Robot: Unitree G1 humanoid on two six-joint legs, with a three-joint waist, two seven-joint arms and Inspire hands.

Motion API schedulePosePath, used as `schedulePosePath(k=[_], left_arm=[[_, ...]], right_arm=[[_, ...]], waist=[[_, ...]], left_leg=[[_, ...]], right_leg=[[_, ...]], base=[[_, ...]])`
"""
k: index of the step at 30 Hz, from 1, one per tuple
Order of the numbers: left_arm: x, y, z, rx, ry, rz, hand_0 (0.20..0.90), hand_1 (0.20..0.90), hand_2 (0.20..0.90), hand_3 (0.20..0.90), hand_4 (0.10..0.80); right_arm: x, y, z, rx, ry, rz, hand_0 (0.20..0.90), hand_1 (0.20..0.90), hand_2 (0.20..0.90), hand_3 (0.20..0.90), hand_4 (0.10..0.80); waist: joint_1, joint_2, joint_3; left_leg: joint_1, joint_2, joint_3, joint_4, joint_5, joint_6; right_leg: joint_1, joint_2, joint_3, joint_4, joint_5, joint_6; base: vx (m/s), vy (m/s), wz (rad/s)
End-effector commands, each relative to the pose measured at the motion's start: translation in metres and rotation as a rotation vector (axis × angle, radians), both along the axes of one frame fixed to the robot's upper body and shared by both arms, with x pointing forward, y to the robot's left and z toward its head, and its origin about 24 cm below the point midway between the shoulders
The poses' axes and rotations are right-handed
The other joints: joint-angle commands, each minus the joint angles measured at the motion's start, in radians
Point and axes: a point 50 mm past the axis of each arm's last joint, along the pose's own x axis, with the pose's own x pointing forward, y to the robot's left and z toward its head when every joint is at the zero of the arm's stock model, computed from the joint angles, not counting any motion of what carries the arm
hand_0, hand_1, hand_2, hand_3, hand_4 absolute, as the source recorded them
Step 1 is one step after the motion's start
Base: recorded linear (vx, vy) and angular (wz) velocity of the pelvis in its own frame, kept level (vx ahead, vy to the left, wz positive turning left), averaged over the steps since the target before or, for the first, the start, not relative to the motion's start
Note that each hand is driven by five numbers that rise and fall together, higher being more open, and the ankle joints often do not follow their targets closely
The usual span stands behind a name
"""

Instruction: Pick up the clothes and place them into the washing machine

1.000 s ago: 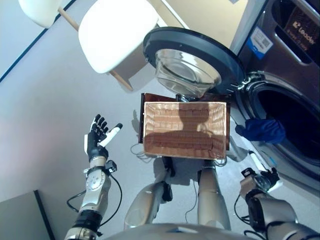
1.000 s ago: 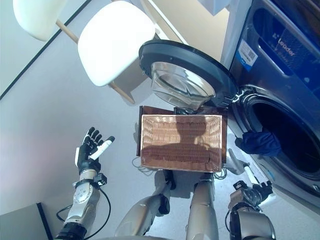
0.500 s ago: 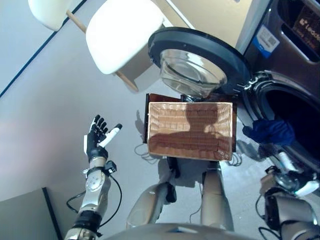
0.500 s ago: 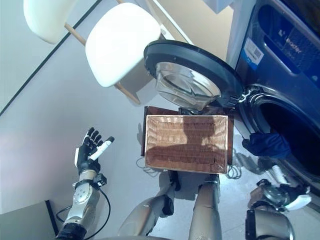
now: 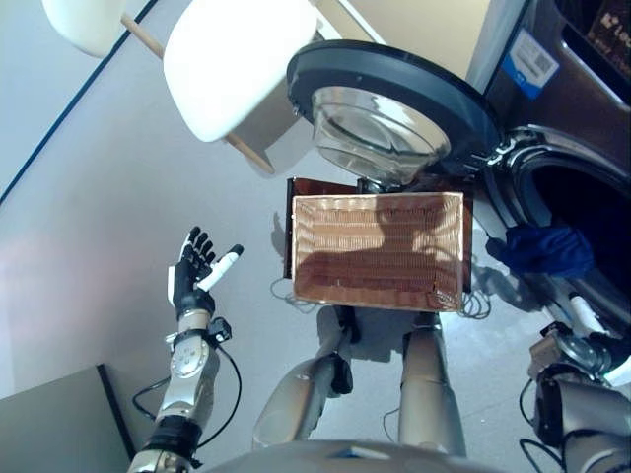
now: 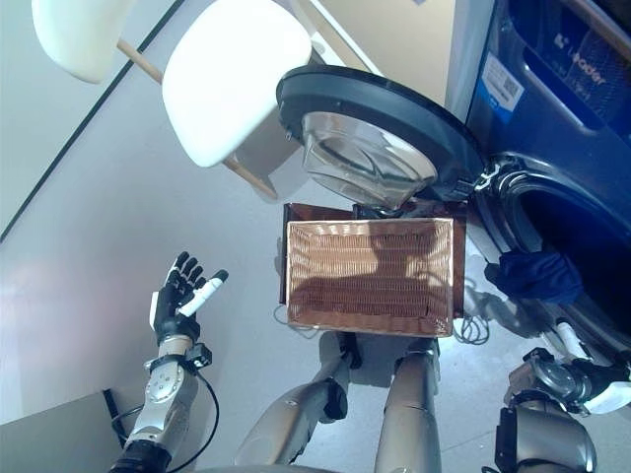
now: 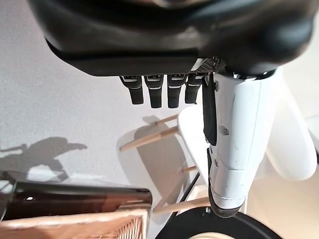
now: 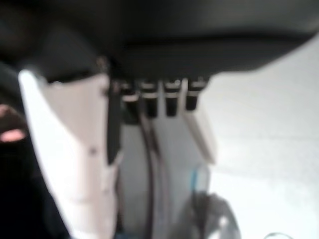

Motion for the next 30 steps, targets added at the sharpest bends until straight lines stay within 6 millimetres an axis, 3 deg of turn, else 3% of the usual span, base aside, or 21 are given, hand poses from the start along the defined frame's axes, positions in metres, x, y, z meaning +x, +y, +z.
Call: schedulePosePath(k=[1, 10, 25, 30], left_arm=[[0.011, 0.017, 0.041, 0.037, -0.232, 0.056, 0.9, 0.9, 0.9, 0.9, 0.8], [0.011, 0.025, 0.057, 0.061, -0.294, 0.064, 0.9, 0.9, 0.9, 0.9, 0.8], [0.01, 0.03, 0.07, 0.071, -0.351, 0.066, 0.9, 0.9, 0.9, 0.9, 0.8], [0.01, 0.031, 0.069, 0.072, -0.347, 0.067, 0.9, 0.9, 0.9, 0.9, 0.8]], right_arm=[[-0.01, -0.03, 0.03, -0.133, -0.029, -0.068, 0.9, 0.9, 0.9, 0.9, 0.8], [0.007, -0.014, 0.021, -0.073, -0.084, 0.04, 0.9, 0.9, 0.9, 0.9, 0.8], [0.027, 0.0, 0.021, -0.051, -0.123, 0.111, 0.9, 0.9, 0.9, 0.9, 0.8], [0.034, 0.008, 0.019, -0.085, -0.054, 0.198, 0.9, 0.9, 0.9, 0.9, 0.8]], waist=[[0.02, 0.008, -0.002], [0.019, -0.027, 0.005], [0.03, -0.04, 0.003], [0.029, -0.046, -0.001]], left_leg=[[-0.073, 0.004, -0.032, 0.063, -0.034, -0.045], [-0.225, 0.005, -0.032, 0.264, -0.138, -0.041], [-0.346, 0.031, -0.003, 0.393, -0.194, -0.027], [-0.346, 0.035, -0.001, 0.388, -0.195, -0.026]], right_leg=[[-0.029, 0.013, -0.057, 0.005, 0.048, -0.089], [-0.135, 0.015, -0.024, 0.107, 0.023, -0.104], [-0.235, 0.019, 0.005, 0.188, 0.001, -0.115], [-0.23, 0.02, 0.001, 0.181, -0.001, -0.114]], base=[[-0.045, -0.024, 0.02], [-0.007, -0.022, 0.04], [-0.009, 0.004, 0.01], [0.006, 0.001, 0.0]])
